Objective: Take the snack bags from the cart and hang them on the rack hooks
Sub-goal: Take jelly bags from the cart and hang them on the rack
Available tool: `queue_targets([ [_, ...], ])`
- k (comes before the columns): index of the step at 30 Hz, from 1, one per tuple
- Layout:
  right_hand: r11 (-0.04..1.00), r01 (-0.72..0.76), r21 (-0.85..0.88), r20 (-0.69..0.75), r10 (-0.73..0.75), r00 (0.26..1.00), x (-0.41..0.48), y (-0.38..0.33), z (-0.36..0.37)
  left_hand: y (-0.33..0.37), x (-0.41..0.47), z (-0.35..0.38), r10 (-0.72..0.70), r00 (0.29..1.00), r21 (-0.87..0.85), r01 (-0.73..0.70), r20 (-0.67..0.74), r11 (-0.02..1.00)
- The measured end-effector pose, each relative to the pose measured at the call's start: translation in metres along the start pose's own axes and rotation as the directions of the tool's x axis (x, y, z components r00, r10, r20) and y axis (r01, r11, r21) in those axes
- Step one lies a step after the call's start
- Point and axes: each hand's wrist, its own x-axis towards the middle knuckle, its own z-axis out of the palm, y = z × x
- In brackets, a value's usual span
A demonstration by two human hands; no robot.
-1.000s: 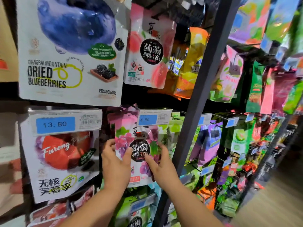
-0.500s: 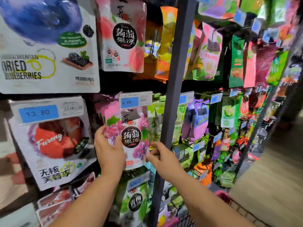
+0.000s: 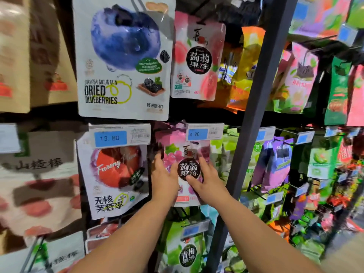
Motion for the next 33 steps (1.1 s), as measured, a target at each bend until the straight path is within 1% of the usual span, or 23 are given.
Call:
queue_targets([
  [4, 0.999, 0.008, 0.053, 0.016, -0.009, 1.000, 0.017, 0.002, 0.005, -0.006, 0.017, 0.002, -0.160, 0.980, -0.016, 0.163, 0.116, 0.987],
  [6, 0.998, 0.010, 0.070, 0.042, -0.013, 0.999, 0.025, 0.005, 0.005, -0.011, 0.024, 0.006, -0.194, 0.970, -0.021, 0.199, 0.147, 0.980],
  [10, 0.998, 0.013, 0.059, 0.069, -0.017, 0.997, 0.041, 0.011, 0.006, -0.014, 0.032, 0.014, -0.158, 0.980, -0.064, 0.166, 0.121, 0.984],
  [13, 0.994, 0.048, 0.095, 0.073, -0.055, 0.996, 0.046, 0.018, 0.005, -0.017, 0.031, 0.019, -0.124, 0.988, -0.080, 0.131, 0.088, 0.988],
  [16, 0.986, 0.122, 0.117, 0.033, -0.127, 0.991, 0.040, 0.024, 0.007, -0.023, 0.025, 0.017, -0.034, 0.999, -0.072, 0.037, 0.043, 0.997],
  [20, 0.978, 0.179, 0.109, -0.070, -0.172, 0.983, 0.024, 0.030, 0.014, -0.022, 0.009, 0.012, 0.108, 0.994, -0.030, -0.108, -0.029, 0.994],
  [23, 0.976, 0.192, 0.103, -0.099, -0.182, 0.978, 0.004, 0.029, 0.014, -0.023, -0.005, 0.008, 0.209, 0.972, 0.036, -0.206, -0.108, 0.978],
  [26, 0.972, 0.171, 0.163, -0.097, -0.157, 0.983, -0.016, 0.028, 0.012, -0.028, -0.019, 0.006, 0.284, 0.949, 0.069, -0.277, -0.139, 0.959],
  [28, 0.970, 0.163, 0.181, -0.100, -0.147, 0.984, -0.029, 0.030, 0.010, -0.027, -0.029, 0.004, 0.361, 0.918, 0.084, -0.352, -0.164, 0.932],
  [31, 0.970, 0.158, 0.185, -0.105, -0.140, 0.985, -0.053, 0.037, 0.009, -0.024, -0.048, 0.003, 0.517, 0.830, 0.157, -0.493, -0.210, 0.855],
  [33, 0.971, 0.139, 0.196, -0.119, -0.117, 0.986, -0.073, 0.046, 0.006, -0.020, -0.068, 0.009, 0.594, 0.776, 0.181, -0.567, -0.210, 0.804],
])
